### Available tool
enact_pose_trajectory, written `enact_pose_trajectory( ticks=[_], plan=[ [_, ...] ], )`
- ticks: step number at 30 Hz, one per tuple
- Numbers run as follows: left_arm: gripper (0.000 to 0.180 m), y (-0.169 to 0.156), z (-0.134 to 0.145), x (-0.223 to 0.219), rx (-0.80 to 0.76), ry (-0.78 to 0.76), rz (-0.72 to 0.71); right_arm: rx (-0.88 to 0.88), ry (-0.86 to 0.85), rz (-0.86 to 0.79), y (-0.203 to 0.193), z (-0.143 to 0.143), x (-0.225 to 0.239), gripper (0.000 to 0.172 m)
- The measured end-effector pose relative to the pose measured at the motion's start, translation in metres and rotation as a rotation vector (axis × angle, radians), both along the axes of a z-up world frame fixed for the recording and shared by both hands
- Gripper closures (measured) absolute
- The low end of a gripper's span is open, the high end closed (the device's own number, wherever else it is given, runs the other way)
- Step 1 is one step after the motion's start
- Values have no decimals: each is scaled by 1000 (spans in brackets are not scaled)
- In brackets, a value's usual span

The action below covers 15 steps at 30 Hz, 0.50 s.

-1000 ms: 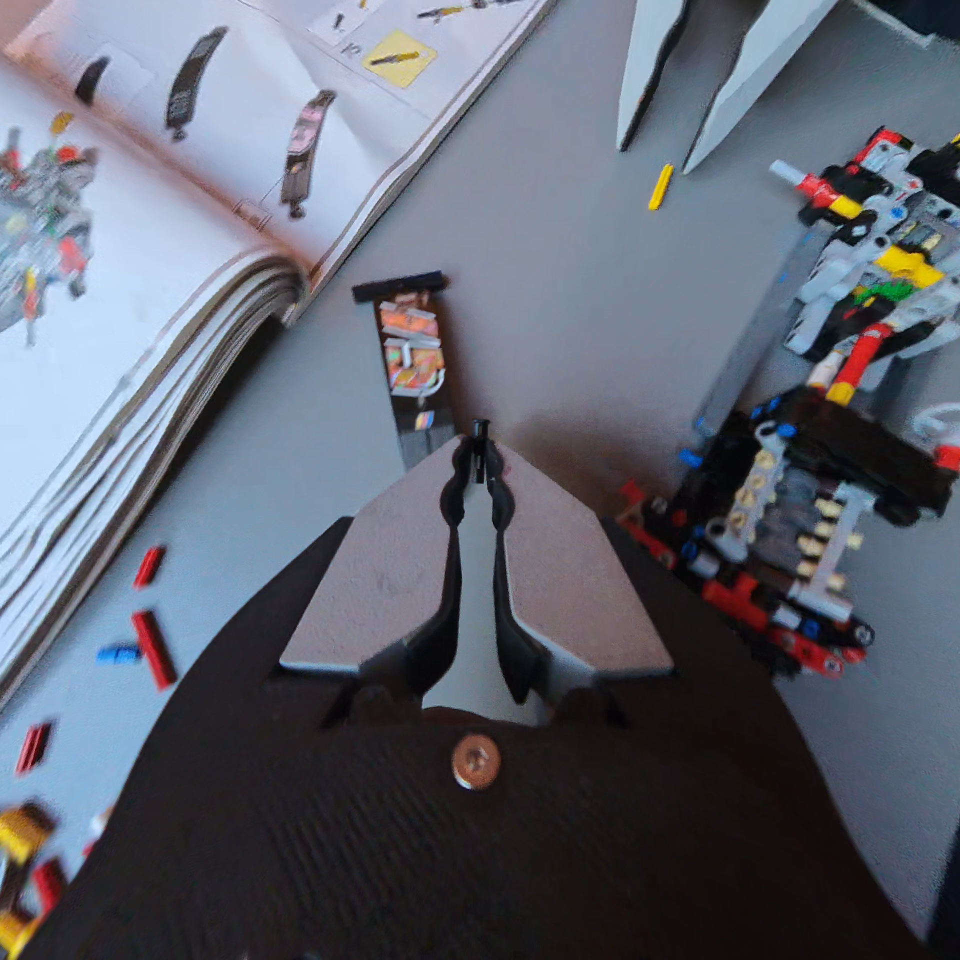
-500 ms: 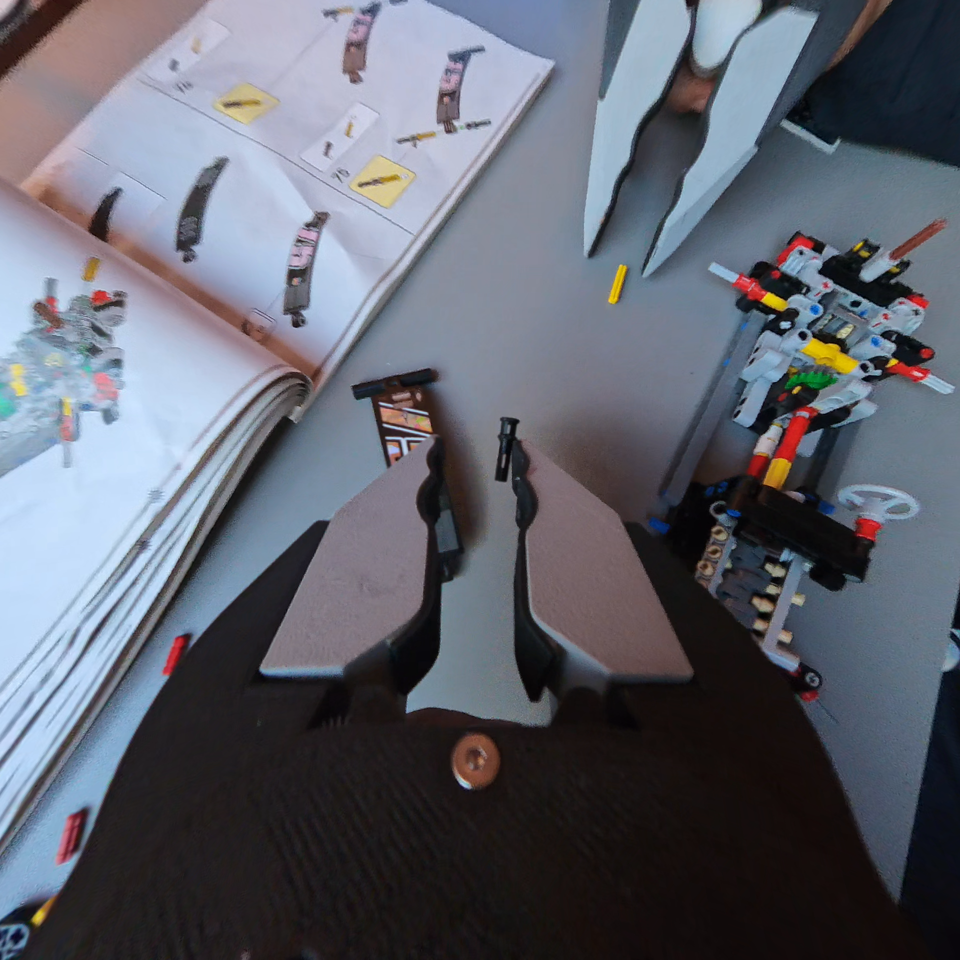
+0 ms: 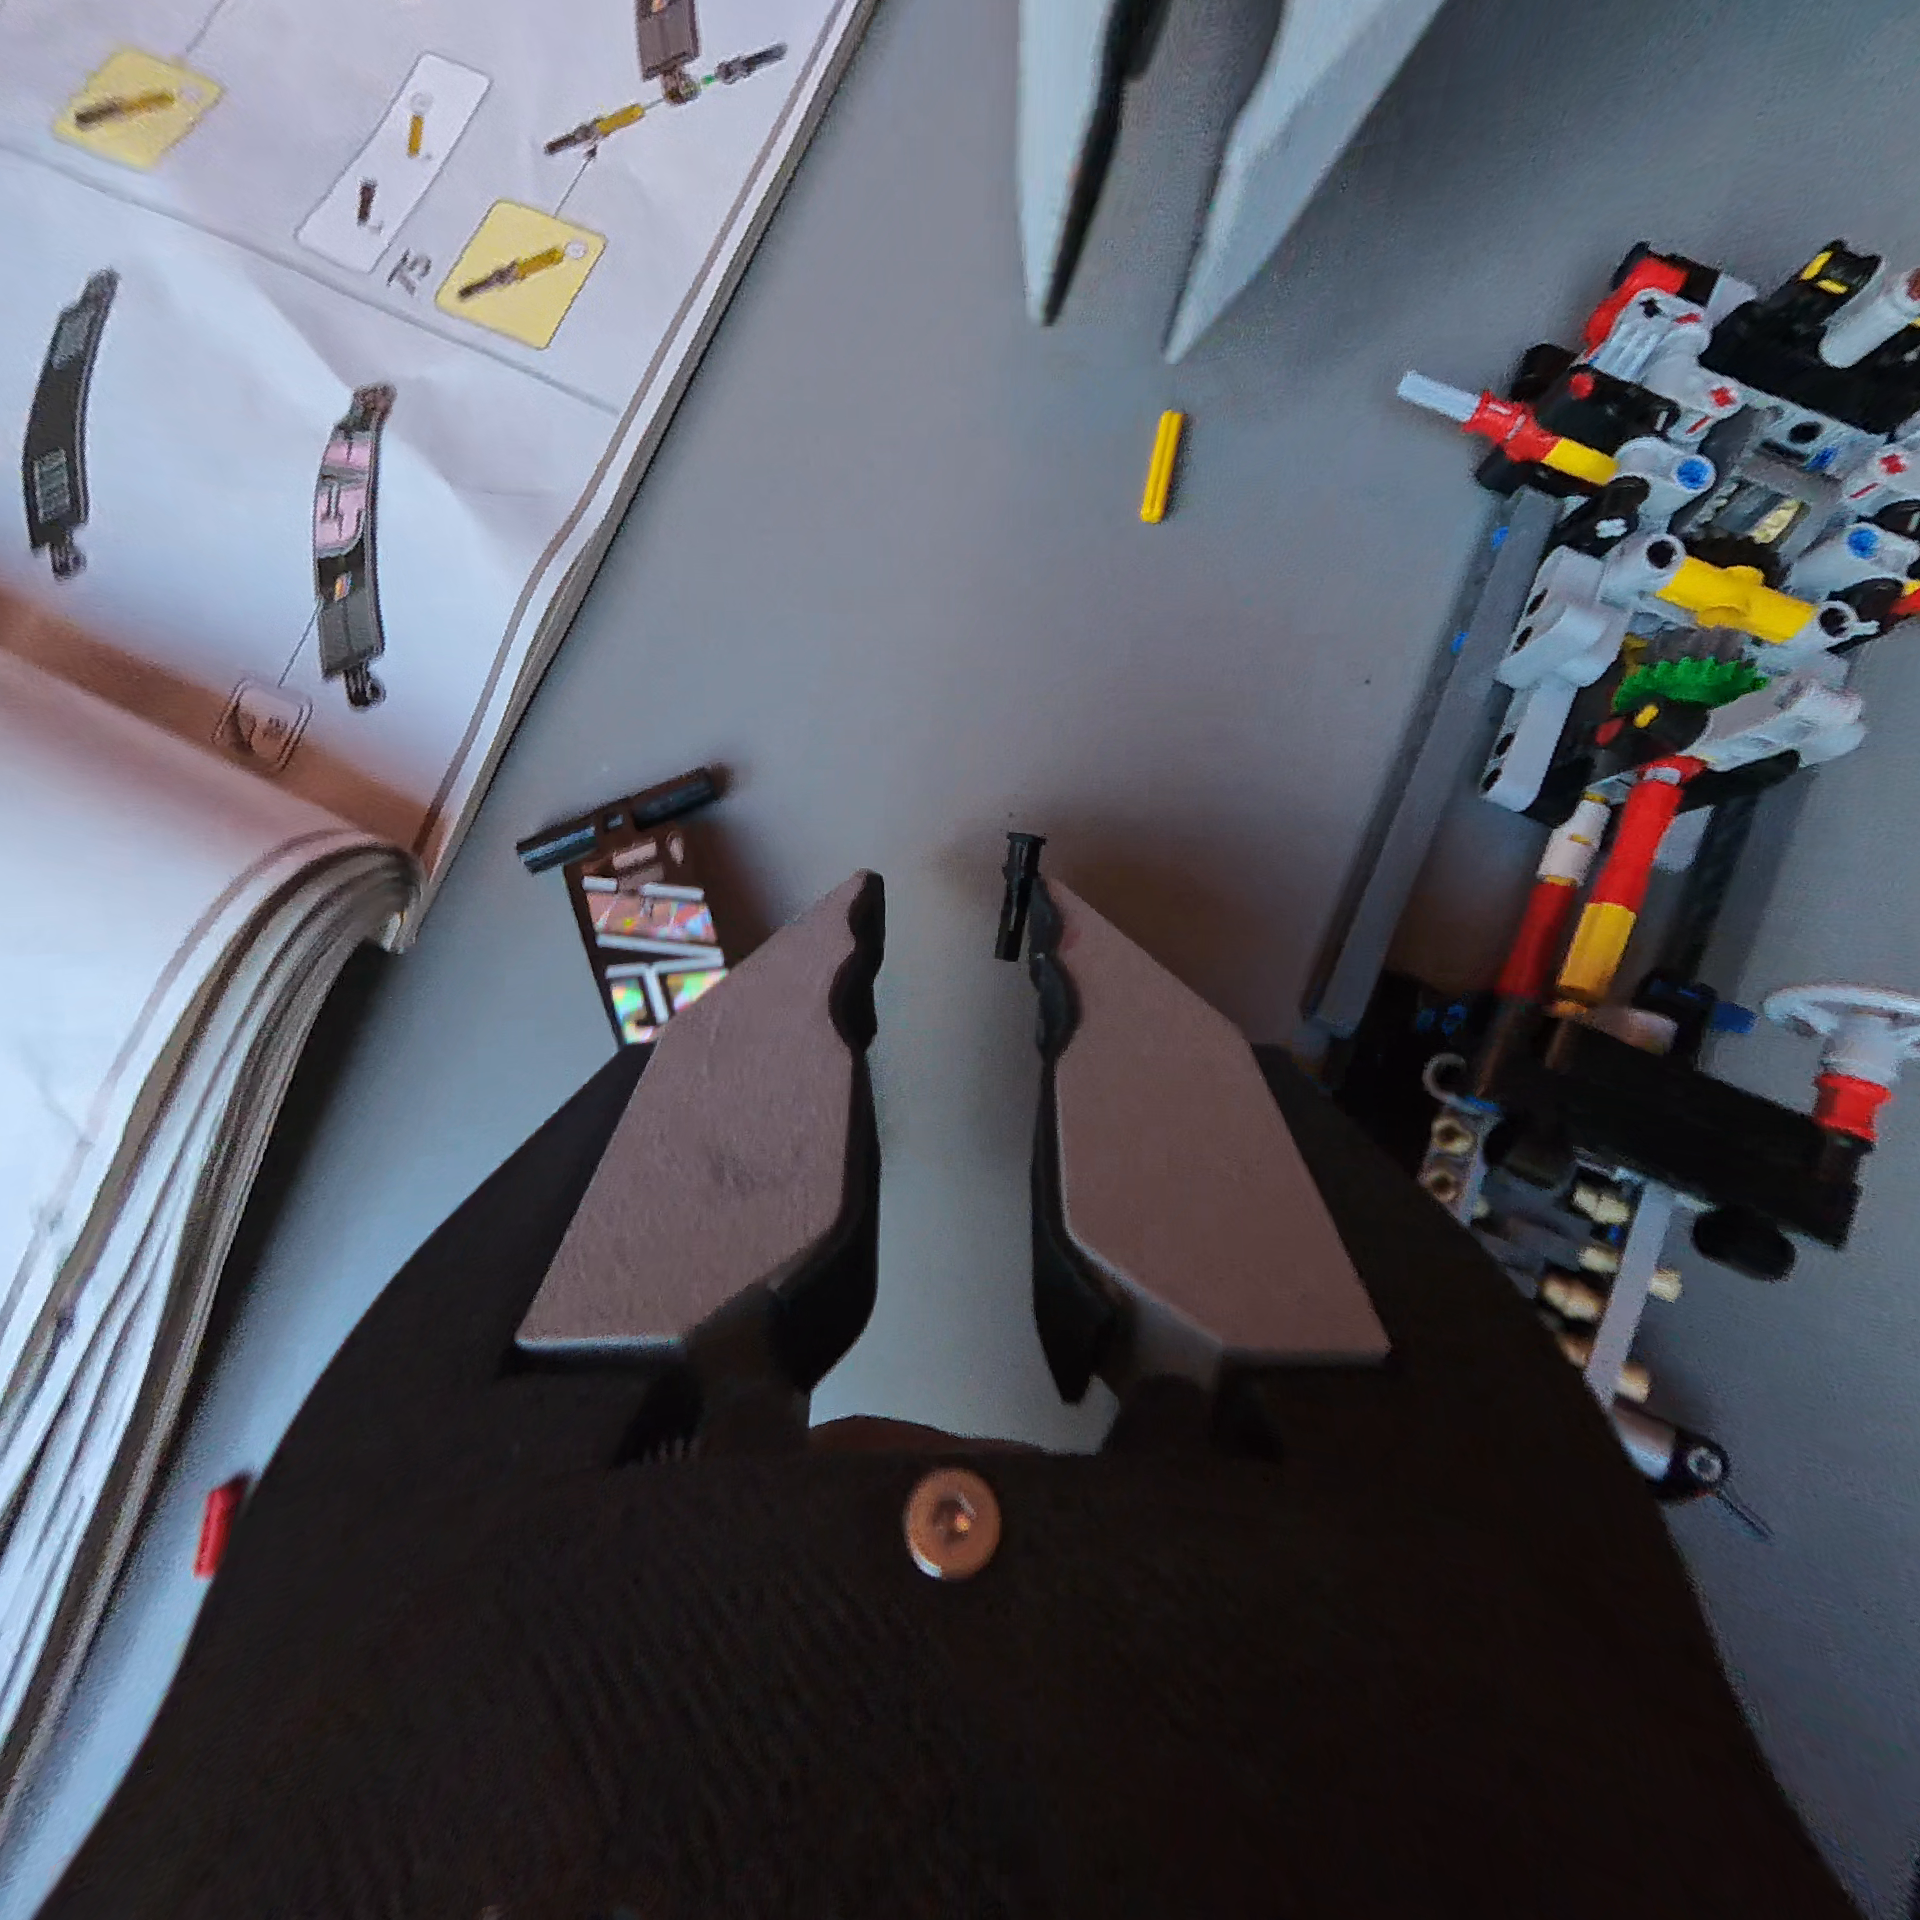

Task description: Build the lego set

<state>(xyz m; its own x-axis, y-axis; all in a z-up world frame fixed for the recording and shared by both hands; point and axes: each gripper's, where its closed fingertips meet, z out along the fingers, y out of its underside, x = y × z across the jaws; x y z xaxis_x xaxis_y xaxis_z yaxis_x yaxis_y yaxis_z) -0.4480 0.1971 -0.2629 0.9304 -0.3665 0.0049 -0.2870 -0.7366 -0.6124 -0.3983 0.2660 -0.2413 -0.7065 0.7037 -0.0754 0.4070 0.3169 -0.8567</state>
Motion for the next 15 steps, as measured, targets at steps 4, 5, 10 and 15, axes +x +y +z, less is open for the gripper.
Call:
enact_pose_trajectory(
  ticks=[4, 5, 10, 15],
  plan=[
    [154, 16, 5, 18, 47, 37, -76, -103, -36, -83, -13, 16, -17, 145],
    [153, 21, 6, 22, 55, 44, -91, -100, -53, -98, -17, 13, -20, 140],
    [149, 34, 1, 33, 66, 83, -143, 102, -107, -164, -18, -20, -25, 119],
    [147, 36, 0, 36, 64, 87, -154, 187, -127, -166, -14, -33, -24, 119]
  ],
)
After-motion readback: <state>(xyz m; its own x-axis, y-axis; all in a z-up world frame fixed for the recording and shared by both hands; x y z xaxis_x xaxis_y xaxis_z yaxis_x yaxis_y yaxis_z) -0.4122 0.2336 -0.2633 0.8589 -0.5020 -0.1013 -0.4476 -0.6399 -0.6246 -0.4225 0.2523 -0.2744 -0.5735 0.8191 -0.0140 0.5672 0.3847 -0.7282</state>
